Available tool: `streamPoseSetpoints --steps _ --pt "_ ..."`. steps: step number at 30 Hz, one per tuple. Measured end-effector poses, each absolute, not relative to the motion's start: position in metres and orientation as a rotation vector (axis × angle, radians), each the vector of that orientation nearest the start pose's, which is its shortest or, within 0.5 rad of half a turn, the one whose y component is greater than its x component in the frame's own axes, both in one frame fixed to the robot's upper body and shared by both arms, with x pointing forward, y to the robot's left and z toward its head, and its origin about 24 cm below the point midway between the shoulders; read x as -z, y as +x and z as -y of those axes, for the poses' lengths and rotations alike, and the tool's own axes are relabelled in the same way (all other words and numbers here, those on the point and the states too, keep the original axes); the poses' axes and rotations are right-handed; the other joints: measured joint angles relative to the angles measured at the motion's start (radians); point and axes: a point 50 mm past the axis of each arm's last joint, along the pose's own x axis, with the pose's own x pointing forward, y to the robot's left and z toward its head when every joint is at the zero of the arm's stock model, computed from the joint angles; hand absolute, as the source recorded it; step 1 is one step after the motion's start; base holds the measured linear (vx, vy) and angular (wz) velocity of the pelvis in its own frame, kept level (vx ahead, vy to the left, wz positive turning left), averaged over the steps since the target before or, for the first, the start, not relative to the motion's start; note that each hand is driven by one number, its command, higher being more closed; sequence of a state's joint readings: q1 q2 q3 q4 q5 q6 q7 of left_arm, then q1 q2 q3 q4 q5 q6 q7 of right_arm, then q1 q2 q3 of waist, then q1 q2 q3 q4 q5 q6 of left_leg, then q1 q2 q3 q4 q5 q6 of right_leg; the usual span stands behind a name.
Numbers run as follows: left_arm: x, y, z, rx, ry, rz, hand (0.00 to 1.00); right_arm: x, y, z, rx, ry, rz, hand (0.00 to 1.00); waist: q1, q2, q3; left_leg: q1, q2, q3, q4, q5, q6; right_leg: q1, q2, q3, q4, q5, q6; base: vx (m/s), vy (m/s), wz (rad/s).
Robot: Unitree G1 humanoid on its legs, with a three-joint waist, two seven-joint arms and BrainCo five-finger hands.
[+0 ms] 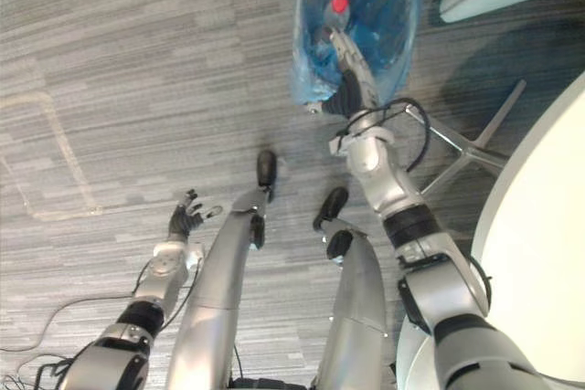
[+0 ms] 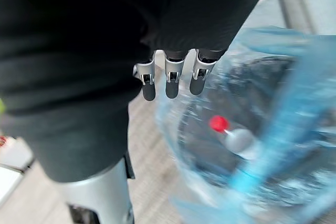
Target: Gather rubbish on tea table into small bin, then transfer packed bag to large trash can.
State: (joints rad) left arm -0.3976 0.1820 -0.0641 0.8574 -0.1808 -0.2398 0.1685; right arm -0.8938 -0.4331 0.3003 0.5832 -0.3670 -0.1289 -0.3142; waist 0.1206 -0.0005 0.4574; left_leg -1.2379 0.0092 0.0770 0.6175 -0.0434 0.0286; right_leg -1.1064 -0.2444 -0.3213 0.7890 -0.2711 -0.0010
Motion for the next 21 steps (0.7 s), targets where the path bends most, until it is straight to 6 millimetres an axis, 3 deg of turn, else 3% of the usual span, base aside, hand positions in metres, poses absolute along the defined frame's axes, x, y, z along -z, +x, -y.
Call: streamPoseSetpoints --steps 9,18,19,21 --pt "0.012 0.313 -0.184 -0.161 0.055 -0.217 0.00 -0.175 0.398 0.158 0.143 -0.977 0.371 0.00 -0.001 0.000 0.000 -0.063 -0.004 -0.007 0.015 -0.006 -0.009 -0.061 -0.007 -0.006 0.027 -0.006 -0.005 -0.01 0.009 0.01" --pt "0.009 0.316 -0.182 -0.180 -0.003 -0.206 0.00 -0.170 0.400 0.183 0.333 -0.880 0.279 0.00 -0.007 0.000 0.000 -0.111 -0.015 -0.036 0.021 0.016 -0.010 -0.103 -0.017 -0.029 0.058 -0.024 -0.017 -0.04 0.021 0.10" --pt "0.009 0.316 -0.181 -0.185 -0.021 -0.206 0.00 -0.171 0.400 0.186 0.356 -0.868 0.273 1.00 -0.007 0.000 0.000 -0.114 -0.016 -0.037 0.022 0.016 -0.011 -0.106 -0.019 -0.029 0.063 -0.026 -0.017 -0.04 0.018 0.05" --pt "0.009 0.316 -0.182 -0.192 -0.038 -0.205 0.00 -0.172 0.400 0.187 0.379 -0.865 0.276 1.00 -0.007 0.000 0.000 -0.118 -0.016 -0.038 0.023 0.017 -0.012 -0.112 -0.019 -0.028 0.067 -0.027 -0.018 -0.05 0.021 0.03"
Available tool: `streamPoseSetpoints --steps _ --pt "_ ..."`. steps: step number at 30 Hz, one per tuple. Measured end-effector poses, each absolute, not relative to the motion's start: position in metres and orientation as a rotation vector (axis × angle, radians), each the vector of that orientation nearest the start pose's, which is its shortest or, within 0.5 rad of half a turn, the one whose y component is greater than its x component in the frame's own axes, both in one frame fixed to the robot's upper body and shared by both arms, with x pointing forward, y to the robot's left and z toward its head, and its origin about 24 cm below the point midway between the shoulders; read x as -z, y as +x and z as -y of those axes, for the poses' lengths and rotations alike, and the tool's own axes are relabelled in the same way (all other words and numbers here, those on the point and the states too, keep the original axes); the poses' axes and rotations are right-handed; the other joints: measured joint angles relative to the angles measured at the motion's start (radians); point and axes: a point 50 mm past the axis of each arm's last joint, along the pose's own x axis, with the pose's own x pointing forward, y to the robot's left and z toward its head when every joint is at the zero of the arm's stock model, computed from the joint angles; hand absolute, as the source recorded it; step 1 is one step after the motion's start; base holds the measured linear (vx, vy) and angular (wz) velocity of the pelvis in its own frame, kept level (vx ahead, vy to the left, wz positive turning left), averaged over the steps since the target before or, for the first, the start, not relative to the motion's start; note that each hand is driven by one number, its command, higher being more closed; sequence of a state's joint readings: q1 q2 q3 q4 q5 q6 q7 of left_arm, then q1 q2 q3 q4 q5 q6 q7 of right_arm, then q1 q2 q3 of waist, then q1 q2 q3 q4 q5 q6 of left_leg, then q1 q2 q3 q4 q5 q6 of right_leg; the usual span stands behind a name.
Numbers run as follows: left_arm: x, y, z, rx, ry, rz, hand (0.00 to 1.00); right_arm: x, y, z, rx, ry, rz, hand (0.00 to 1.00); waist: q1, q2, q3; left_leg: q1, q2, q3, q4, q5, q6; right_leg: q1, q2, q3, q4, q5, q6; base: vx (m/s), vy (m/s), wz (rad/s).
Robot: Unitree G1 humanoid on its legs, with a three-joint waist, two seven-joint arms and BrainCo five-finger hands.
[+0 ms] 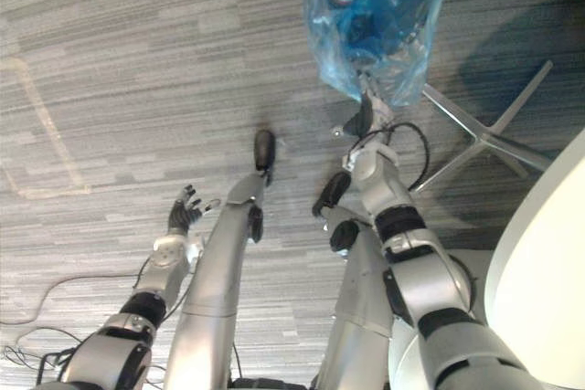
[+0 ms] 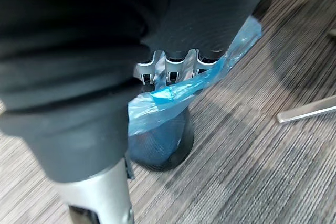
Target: Gather rubbish on tea table into small bin, then transfer packed bag to large trash can.
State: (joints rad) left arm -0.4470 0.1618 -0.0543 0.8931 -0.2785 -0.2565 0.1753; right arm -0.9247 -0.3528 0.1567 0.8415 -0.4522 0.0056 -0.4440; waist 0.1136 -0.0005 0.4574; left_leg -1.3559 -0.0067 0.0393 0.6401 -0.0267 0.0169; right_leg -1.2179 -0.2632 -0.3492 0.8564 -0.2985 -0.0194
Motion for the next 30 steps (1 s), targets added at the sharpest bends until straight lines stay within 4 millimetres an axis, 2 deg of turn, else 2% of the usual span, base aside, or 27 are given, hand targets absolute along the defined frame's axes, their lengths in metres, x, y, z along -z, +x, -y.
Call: streamPoseSetpoints --steps 11,22,30 --pt "0.006 0.317 -0.181 -0.214 -0.085 -0.191 0.00 -0.172 0.399 0.190 0.412 -0.832 0.256 1.00 -0.002 0.000 0.000 -0.008 -0.001 -0.007 0.014 -0.001 -0.006 -0.008 0.000 0.000 0.020 -0.009 -0.001 -0.06 0.023 0.01" --pt "0.007 0.317 -0.184 -0.247 -0.095 -0.205 0.00 -0.181 0.391 0.167 0.371 -0.747 0.363 1.00 -0.004 0.000 0.000 0.018 0.012 -0.009 0.030 0.007 -0.003 0.022 0.009 0.001 0.030 -0.008 -0.003 -0.06 0.015 -0.02" --pt "0.003 0.318 -0.179 -0.239 -0.113 -0.186 0.00 -0.165 0.374 0.148 0.320 -0.662 0.395 1.00 -0.008 -0.006 -0.002 0.126 0.028 0.003 -0.007 0.009 -0.015 0.122 0.022 -0.001 -0.006 0.003 -0.017 -0.07 -0.002 -0.02"
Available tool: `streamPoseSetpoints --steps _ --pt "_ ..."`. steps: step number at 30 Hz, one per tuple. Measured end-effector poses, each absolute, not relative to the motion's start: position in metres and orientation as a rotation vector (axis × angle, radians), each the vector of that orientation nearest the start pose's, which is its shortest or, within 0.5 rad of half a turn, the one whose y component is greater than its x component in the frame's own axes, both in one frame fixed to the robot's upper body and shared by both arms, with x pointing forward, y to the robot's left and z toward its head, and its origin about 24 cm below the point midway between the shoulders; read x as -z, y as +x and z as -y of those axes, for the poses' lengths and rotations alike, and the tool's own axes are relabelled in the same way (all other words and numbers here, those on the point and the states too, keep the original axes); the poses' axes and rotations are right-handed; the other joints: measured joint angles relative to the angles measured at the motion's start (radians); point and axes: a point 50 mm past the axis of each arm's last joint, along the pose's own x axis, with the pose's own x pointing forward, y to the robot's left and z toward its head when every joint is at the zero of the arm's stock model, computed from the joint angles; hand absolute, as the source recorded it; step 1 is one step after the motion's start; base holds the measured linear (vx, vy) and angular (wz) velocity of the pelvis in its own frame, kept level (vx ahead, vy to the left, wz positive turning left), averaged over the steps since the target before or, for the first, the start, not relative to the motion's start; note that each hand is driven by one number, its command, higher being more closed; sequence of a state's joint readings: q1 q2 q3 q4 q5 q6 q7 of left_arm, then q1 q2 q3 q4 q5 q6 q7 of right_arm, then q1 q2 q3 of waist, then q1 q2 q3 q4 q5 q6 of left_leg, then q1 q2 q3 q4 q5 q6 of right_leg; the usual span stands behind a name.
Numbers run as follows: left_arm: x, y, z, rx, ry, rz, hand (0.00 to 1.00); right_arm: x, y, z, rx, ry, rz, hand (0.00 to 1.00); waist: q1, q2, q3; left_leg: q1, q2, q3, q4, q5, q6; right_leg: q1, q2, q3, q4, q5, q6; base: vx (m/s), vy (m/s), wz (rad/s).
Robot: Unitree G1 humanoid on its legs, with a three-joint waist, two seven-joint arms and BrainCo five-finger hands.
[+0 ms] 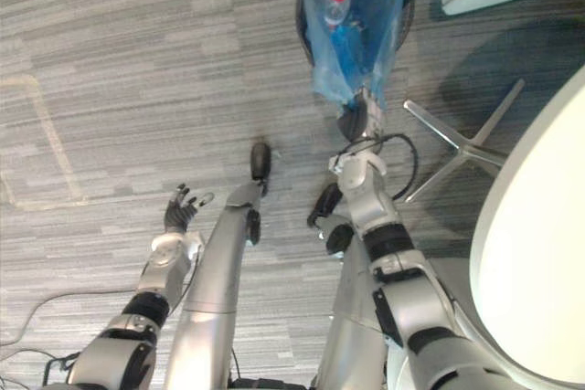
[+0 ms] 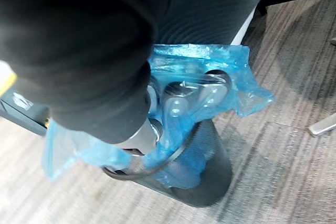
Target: Gather rubbish on tea table into small bin, then transfer packed bag to large trash can.
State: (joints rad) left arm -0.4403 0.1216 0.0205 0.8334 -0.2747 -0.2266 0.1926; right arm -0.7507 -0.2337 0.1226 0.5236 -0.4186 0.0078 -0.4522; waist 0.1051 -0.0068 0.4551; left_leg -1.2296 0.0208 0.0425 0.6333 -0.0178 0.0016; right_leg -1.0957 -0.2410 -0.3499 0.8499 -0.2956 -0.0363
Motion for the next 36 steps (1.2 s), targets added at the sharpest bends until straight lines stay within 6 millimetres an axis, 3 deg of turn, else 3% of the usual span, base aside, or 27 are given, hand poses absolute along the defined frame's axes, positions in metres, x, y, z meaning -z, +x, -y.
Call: streamPoseSetpoints --steps 4,9,16,24,31,34,36 --pt "0.017 0.309 -0.169 -0.222 -0.112 -0.244 0.00 -0.150 0.360 0.138 0.289 -0.607 0.392 1.00 -0.001 -0.008 -0.003 0.123 0.003 0.002 -0.046 0.008 0.004 0.123 0.014 -0.003 -0.053 0.007 0.003 -0.01 -0.002 0.00" --pt "0.035 0.292 -0.173 -0.221 -0.060 -0.315 0.00 -0.116 0.345 0.125 0.214 -0.577 0.313 1.00 -0.001 -0.039 -0.021 0.295 0.008 0.006 -0.147 0.014 -0.011 0.293 0.037 -0.016 -0.161 0.028 0.007 0.03 -0.006 0.01" --pt "0.052 0.275 -0.175 -0.197 -0.011 -0.378 0.00 -0.090 0.321 0.111 0.128 -0.521 0.260 1.00 -0.002 -0.057 -0.035 0.520 0.005 0.014 -0.265 0.031 -0.015 0.510 0.057 -0.026 -0.279 0.041 0.017 0.10 -0.028 0.01" --pt "0.096 0.231 -0.175 -0.120 0.097 -0.595 0.00 -0.049 0.288 0.101 0.003 -0.470 0.142 1.00 -0.026 -0.102 -0.186 0.739 0.018 0.020 -0.420 0.050 -0.034 0.737 0.119 -0.024 -0.494 0.093 0.032 0.11 -0.025 -0.07" --pt "0.116 0.202 -0.186 -0.096 0.187 -0.718 0.00 -0.031 0.274 0.094 -0.107 -0.467 0.084 1.00 -0.057 -0.100 -0.225 0.919 0.020 0.039 -0.570 0.105 -0.042 0.891 0.152 -0.001 -0.633 0.149 0.049 0.06 -0.005 -0.12" --pt "0.124 0.185 -0.191 -0.085 0.223 -0.763 0.00 -0.023 0.266 0.093 -0.158 -0.482 0.061 1.00 -0.067 -0.100 -0.278 0.983 0.020 0.053 -0.639 0.128 -0.044 0.930 0.159 0.011 -0.667 0.162 0.053 0.00 -0.013 -0.14" --pt "0.127 0.178 -0.191 -0.058 0.255 -0.780 0.00 -0.029 0.260 0.091 -0.218 -0.505 0.103 1.00 -0.068 -0.095 -0.298 1.045 0.018 0.063 -0.680 0.135 -0.043 0.971 0.163 0.035 -0.684 0.169 0.062 -0.02 0.004 -0.28"
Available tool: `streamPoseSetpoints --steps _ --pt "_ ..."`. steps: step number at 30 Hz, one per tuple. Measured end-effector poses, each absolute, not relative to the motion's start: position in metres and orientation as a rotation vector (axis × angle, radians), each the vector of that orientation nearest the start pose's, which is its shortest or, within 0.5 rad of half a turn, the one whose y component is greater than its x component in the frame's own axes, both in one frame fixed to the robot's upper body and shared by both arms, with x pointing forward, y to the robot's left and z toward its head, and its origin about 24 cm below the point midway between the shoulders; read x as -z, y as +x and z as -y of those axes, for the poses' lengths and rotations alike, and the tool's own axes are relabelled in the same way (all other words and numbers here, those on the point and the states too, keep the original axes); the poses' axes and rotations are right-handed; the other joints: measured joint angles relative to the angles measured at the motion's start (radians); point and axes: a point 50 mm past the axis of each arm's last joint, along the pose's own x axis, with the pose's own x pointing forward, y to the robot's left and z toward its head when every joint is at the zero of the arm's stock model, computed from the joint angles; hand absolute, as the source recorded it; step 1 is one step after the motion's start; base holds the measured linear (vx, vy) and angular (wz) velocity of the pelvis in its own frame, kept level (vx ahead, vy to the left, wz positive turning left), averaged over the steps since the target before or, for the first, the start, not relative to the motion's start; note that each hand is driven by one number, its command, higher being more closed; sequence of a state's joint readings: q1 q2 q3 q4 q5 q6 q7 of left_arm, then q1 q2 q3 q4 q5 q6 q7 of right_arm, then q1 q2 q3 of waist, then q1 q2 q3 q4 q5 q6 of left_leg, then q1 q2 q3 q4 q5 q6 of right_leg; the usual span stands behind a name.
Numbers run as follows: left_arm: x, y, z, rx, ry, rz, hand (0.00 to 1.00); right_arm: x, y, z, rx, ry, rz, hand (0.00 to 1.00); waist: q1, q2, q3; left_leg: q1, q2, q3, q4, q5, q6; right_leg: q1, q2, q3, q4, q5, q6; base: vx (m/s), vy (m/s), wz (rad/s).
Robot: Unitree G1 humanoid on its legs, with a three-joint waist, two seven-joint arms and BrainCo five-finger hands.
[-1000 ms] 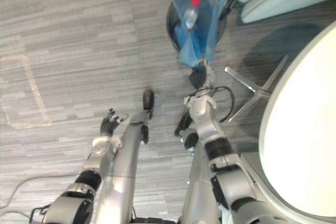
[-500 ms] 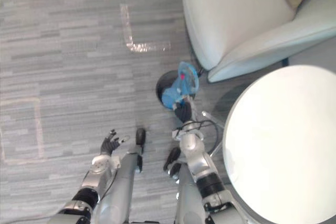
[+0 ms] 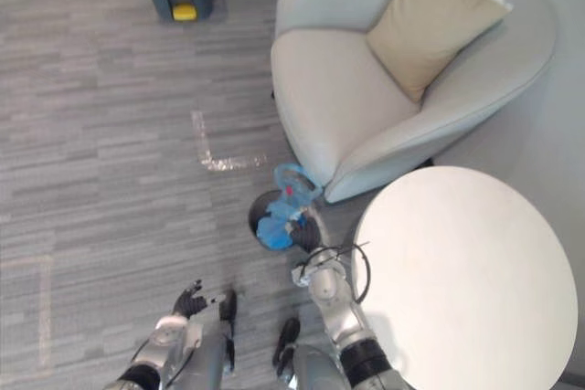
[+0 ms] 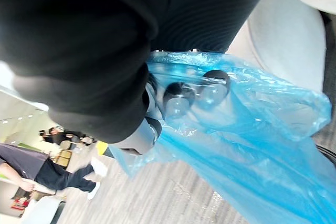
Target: Gather rubbish on tea table into small bin, then transfer packed bag to large trash can.
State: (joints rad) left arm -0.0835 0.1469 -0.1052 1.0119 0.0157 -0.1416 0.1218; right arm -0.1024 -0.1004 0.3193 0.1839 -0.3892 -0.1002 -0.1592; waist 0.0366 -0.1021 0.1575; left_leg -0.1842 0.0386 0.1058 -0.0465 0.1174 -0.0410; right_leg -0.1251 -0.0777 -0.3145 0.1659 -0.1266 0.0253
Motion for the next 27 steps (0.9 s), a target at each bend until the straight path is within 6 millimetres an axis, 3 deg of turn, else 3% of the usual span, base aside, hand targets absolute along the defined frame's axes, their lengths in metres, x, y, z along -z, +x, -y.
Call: streamPoseSetpoints --steps 4,7,10,14,21,27 --pt "0.129 0.173 -0.190 -0.039 0.256 -0.788 0.00 -0.048 0.256 0.088 -0.302 -0.512 0.218 1.00 -0.008 0.008 -0.042 0.056 -0.004 0.021 -0.056 0.022 0.008 0.025 0.004 0.031 -0.024 0.014 0.007 -0.05 0.030 -0.23" --pt "0.118 0.182 -0.185 -0.012 0.258 -0.707 0.00 -0.053 0.258 0.089 -0.364 -0.531 0.239 1.00 -0.012 0.010 -0.042 0.082 -0.009 0.025 -0.057 0.023 0.010 0.056 0.005 0.051 -0.052 0.030 0.011 -0.07 0.049 -0.09" --pt "0.090 0.181 -0.175 0.045 0.241 -0.508 0.00 -0.052 0.260 0.103 -0.391 -0.593 0.231 1.00 -0.007 0.023 -0.049 0.082 -0.016 0.023 -0.057 0.014 0.012 0.057 0.001 0.056 -0.070 0.036 0.024 -0.07 0.058 0.00" --pt "0.091 0.173 -0.171 0.073 0.218 -0.525 0.00 -0.051 0.260 0.116 -0.404 -0.658 0.219 1.00 0.000 0.053 -0.065 0.084 -0.022 0.026 -0.063 0.011 0.017 0.068 0.001 0.070 -0.100 0.057 0.032 -0.01 0.054 -0.05" --pt "0.005 0.218 -0.165 0.148 0.264 -0.086 0.00 -0.073 0.260 0.132 -0.441 -0.693 0.305 1.00 -0.001 0.063 -0.076 0.092 -0.021 0.029 -0.063 0.010 0.019 0.093 0.008 0.080 -0.148 0.088 0.018 0.03 0.006 -0.04" --pt "-0.017 0.225 -0.152 0.209 0.286 0.043 0.00 -0.077 0.259 0.131 -0.464 -0.687 0.325 1.00 -0.003 0.064 -0.110 0.103 -0.021 0.032 -0.057 0.015 0.026 0.119 0.014 0.095 -0.176 0.105 0.014 0.09 -0.016 -0.08"
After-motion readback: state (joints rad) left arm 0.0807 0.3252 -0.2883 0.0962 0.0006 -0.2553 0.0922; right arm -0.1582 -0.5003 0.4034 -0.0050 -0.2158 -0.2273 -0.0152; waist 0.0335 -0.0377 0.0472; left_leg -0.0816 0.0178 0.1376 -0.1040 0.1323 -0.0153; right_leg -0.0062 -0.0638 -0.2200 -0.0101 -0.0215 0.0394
